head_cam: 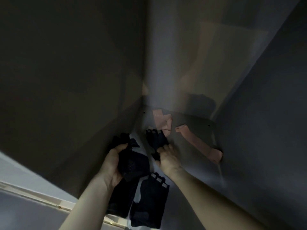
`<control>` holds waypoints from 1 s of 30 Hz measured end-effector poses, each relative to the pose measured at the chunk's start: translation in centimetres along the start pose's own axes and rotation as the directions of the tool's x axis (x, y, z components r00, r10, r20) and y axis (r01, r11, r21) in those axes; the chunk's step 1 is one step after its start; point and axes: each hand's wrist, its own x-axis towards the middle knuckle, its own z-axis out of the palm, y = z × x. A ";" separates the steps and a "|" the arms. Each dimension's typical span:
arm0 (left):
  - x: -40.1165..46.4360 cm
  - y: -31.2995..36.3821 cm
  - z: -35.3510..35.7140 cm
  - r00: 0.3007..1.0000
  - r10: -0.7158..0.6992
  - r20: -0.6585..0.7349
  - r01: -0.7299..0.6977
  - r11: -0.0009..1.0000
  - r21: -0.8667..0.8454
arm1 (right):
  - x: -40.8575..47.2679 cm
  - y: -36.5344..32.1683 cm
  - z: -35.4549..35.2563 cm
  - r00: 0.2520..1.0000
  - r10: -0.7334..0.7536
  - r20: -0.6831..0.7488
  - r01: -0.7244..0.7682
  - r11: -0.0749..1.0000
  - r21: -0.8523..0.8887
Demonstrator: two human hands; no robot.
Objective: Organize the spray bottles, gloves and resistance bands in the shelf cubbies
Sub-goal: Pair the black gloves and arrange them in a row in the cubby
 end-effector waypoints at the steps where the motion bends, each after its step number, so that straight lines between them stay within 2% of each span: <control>1: -0.2 0.0 0.0 0.999 -0.018 0.032 0.020 0.999 -0.043 | -0.2 0.2 0.2 1.000 0.020 -0.015 -0.020 1.000 -0.006; 3: -0.5 0.1 -0.1 0.997 -0.029 0.077 0.039 0.992 -0.122 | -0.2 0.8 0.6 0.997 0.070 -0.026 -0.070 0.998 -0.001; 4: -0.7 0.1 -0.1 0.995 -0.027 0.091 0.041 0.989 -0.145 | -0.2 1.0 0.4 0.993 0.111 -0.050 -0.107 0.992 0.063; 5: -0.9 0.3 -0.1 0.995 -0.027 0.094 0.041 0.987 -0.154 | -0.1 1.1 -0.1 0.980 0.191 -0.063 -0.172 0.957 0.232; 6: -1.0 0.4 -0.1 0.995 -0.027 0.093 0.041 0.988 -0.151 | -0.3 1.0 -1.2 0.951 0.308 -0.024 -0.257 0.833 0.491; 7: -1.3 0.4 0.0 0.995 -0.030 0.092 0.043 0.989 -0.140 | -0.4 0.9 -2.6 0.904 0.417 0.093 -0.345 0.584 0.735; 8: -1.7 0.6 0.1 0.995 -0.037 0.090 0.048 0.990 -0.129 | -0.7 0.8 -4.0 0.857 0.461 0.233 -0.378 0.254 0.890; 9: -2.1 0.7 0.2 0.995 -0.042 0.090 0.053 0.992 -0.116 | -1.1 0.9 -5.5 0.837 0.427 0.343 -0.346 -0.073 0.935; 10: -2.5 0.7 0.3 0.994 -0.039 0.100 0.050 0.993 -0.105 | -1.8 1.1 -6.9 0.852 0.348 0.391 -0.277 -0.335 0.901; 11: -3.0 0.8 0.5 0.992 -0.032 0.120 0.043 0.995 -0.087 | -2.8 1.2 -8.5 0.888 0.259 0.379 -0.196 -0.534 0.823; 12: -3.7 0.9 0.6 0.989 -0.024 0.143 0.034 0.997 -0.070 | -4.0 1.3 -9.8 0.921 0.198 0.334 -0.129 -0.656 0.744; 13: -4.4 1.0 0.8 0.986 -0.018 0.164 0.028 0.998 -0.057 | -5.2 1.2 -11.2 0.946 0.157 0.282 -0.084 -0.724 0.684; 17: -8.4 1.2 1.3 0.964 -0.013 0.266 0.021 0.999 -0.028 | -10.6 0.8 -15.0 0.991 0.067 0.116 -0.019 -0.784 0.621; 20: -11.6 0.9 2.2 0.944 0.006 0.329 0.004 1.000 -0.029 | -13.8 1.2 -16.2 0.998 0.033 0.047 -0.007 -0.741 0.671; 23: -14.3 0.5 3.4 0.932 0.041 0.361 -0.037 0.999 -0.019 | -16.0 2.1 -17.4 0.990 0.143 0.023 0.065 -0.584 0.809; 26: -16.7 0.4 4.5 0.907 0.089 0.413 -0.080 0.996 -0.038 | -18.1 2.5 -19.1 0.991 0.095 -0.098 0.128 -0.393 0.911; 30: -18.8 0.5 5.9 0.891 0.138 0.433 -0.126 0.990 -0.056 | -19.4 2.3 -20.6 0.967 0.143 -0.211 0.229 -0.123 0.966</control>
